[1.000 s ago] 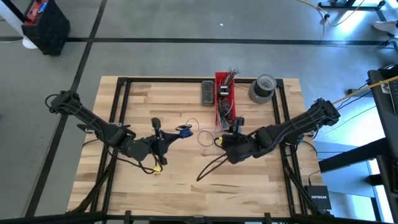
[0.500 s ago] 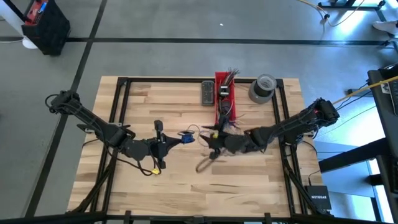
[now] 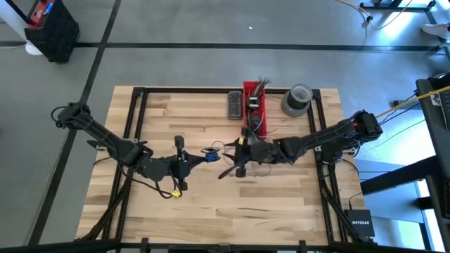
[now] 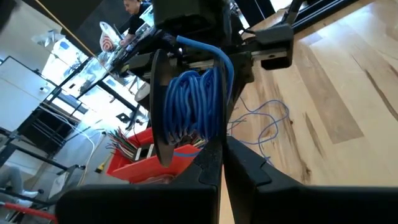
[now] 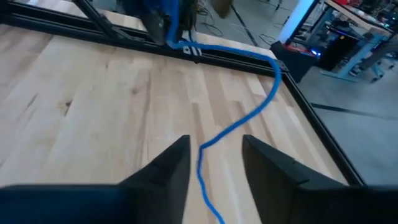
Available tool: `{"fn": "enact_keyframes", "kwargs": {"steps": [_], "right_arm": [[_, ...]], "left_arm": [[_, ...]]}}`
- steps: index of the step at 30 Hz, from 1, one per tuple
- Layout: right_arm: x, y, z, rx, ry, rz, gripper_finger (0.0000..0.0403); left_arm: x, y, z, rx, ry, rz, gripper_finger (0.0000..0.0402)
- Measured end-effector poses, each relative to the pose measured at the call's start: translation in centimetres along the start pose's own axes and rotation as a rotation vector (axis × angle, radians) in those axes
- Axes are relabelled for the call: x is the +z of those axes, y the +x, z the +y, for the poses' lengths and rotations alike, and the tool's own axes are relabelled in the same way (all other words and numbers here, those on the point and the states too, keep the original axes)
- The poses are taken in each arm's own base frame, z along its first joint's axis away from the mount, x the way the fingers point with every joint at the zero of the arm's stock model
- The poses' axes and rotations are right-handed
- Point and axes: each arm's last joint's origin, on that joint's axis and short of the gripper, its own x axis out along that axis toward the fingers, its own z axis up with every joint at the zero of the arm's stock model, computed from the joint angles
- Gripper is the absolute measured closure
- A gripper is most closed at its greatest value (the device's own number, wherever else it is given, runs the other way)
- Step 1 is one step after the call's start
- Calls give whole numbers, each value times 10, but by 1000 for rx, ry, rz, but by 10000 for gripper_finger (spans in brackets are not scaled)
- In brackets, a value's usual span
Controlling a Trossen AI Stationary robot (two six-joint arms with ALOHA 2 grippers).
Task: Coil cords
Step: Uncoil the blue wire from the black spool
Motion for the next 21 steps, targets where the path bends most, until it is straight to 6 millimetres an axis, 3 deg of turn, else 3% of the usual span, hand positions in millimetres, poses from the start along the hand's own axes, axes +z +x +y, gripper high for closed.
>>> {"fn": "enact_keyframes", "kwargs": {"steps": [9,16,21], "right_arm": [[5,-4,1,-31,-69,-27,392],[38,-34,8,-152,-171,-87,392],[70,-57,16,-131,-238,-185,393]], "left_arm": [[0,0,0,-1,8,3,396],[-1,0,-3,-74,22,-8,396],[-2,0,-4,-127,28,-15,396]]}}
